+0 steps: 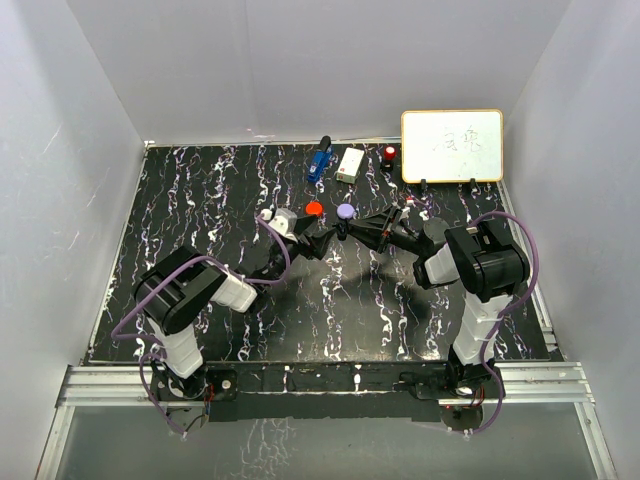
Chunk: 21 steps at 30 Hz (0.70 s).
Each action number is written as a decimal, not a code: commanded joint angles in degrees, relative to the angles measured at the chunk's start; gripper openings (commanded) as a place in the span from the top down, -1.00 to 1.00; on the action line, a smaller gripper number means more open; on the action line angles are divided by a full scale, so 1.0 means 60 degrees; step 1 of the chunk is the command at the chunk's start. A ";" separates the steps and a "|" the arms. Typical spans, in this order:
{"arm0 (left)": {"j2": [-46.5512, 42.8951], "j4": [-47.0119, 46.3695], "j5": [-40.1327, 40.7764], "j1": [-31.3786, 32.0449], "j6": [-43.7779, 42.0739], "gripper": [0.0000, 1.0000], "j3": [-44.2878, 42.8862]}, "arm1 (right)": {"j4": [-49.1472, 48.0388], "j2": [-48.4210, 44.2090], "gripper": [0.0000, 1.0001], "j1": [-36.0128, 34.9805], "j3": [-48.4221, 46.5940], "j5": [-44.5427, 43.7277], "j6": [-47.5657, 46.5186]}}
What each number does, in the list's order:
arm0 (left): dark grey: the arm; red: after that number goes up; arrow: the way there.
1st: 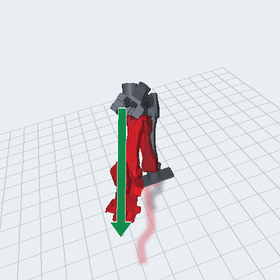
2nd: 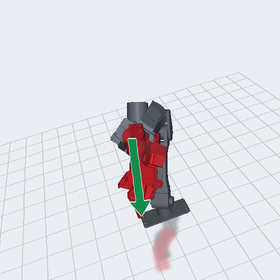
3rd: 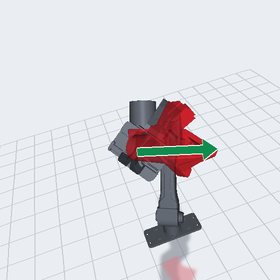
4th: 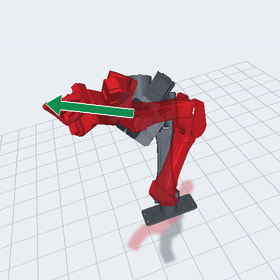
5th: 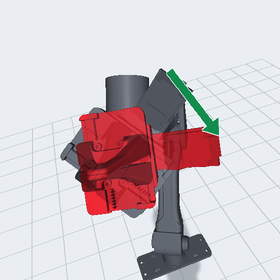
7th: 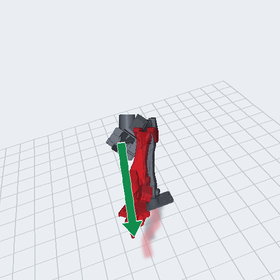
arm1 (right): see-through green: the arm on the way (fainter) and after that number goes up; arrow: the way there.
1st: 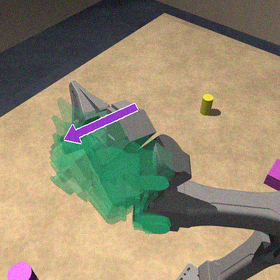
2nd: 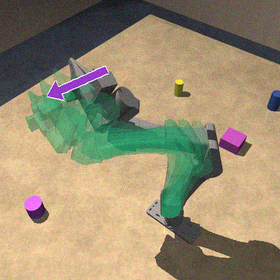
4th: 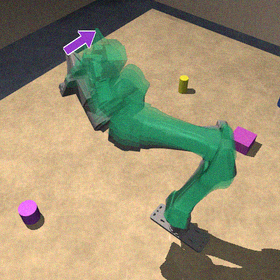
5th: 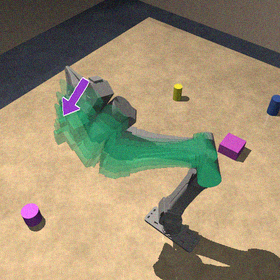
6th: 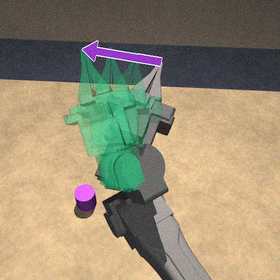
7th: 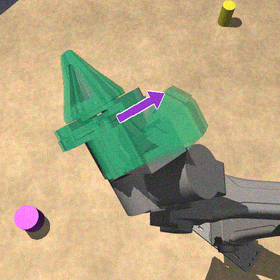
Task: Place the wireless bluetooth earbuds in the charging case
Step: Adjust the earbud with the charging case.
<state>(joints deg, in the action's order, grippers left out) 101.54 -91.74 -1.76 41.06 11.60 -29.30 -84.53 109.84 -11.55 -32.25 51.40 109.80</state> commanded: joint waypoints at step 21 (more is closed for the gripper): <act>0.0047 -0.1760 0.0191 -0.0119 -0.0263 -0.29 -0.0448 | -0.3266 -0.0293 1.00 0.0025 -0.0074 0.0106 -0.0165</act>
<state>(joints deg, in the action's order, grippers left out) 102.67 -91.70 -0.60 40.66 10.81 -30.39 -84.53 109.84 -11.55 -32.25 51.40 109.58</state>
